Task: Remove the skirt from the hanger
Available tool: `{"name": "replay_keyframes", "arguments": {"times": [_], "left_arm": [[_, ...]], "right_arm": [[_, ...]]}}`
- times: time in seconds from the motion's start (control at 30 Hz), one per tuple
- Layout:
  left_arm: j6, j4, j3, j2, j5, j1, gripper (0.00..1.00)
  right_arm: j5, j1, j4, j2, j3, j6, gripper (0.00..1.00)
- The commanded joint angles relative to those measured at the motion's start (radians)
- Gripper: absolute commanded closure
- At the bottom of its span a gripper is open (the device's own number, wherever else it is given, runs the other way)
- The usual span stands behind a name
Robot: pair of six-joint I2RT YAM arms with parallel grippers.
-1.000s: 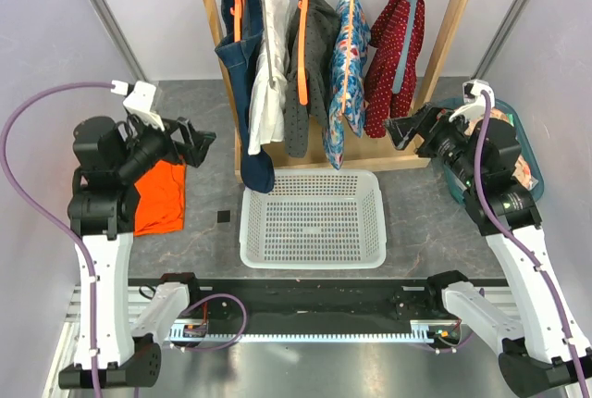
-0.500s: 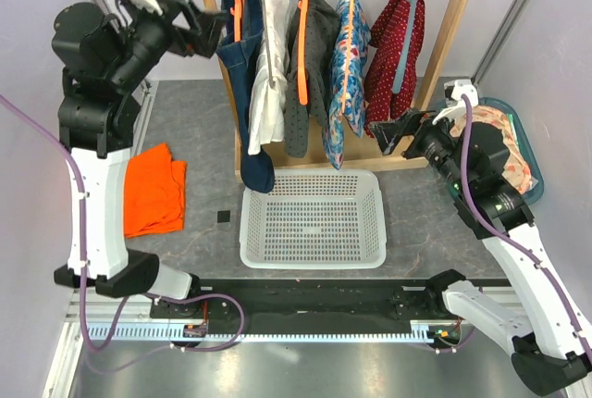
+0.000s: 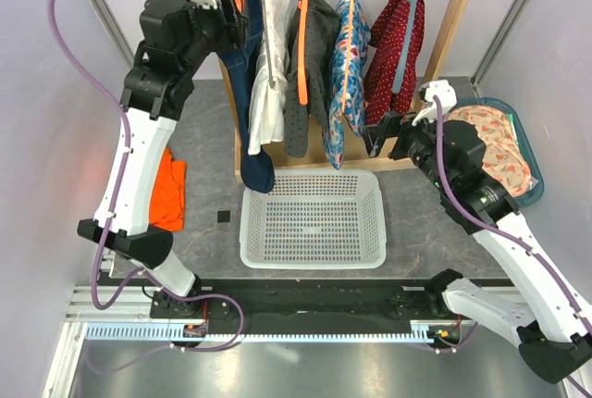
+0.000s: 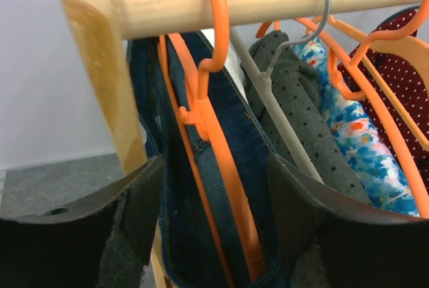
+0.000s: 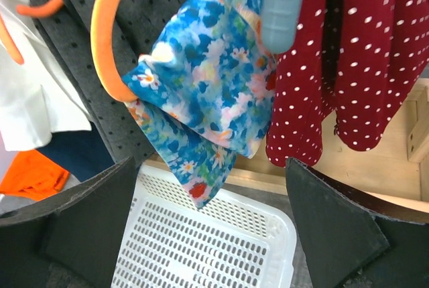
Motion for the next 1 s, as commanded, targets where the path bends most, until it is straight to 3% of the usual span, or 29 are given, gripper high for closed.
{"name": "replay_keyframes", "arguments": {"times": [0.0,0.2,0.3,0.57,0.6,0.7,0.97], "left_arm": [[-0.016,0.025,0.014,0.007,-0.057,-0.019,0.37],[-0.002,0.039,0.003,0.028,-0.103,-0.032,0.25],[0.007,0.039,-0.007,0.039,-0.098,-0.035,0.32],[0.018,0.021,-0.046,0.084,-0.086,-0.045,0.33],[0.021,0.019,-0.046,0.088,-0.090,-0.045,0.45],[0.035,0.019,-0.041,0.094,-0.104,-0.045,0.98],[0.053,0.021,0.098,0.081,-0.113,-0.043,0.98]], "right_arm": [[0.080,0.035,0.000,0.022,0.037,-0.048,0.02],[0.095,0.052,-0.004,0.028,0.037,-0.065,0.02],[0.098,0.052,-0.006,0.030,0.046,-0.064,0.02],[0.077,0.052,-0.006,0.020,0.090,-0.061,0.02],[0.072,0.052,-0.006,0.014,0.094,-0.061,0.02],[0.065,0.052,-0.007,0.008,0.101,-0.058,0.02],[0.052,0.052,0.002,-0.010,0.086,-0.064,0.02]]}}
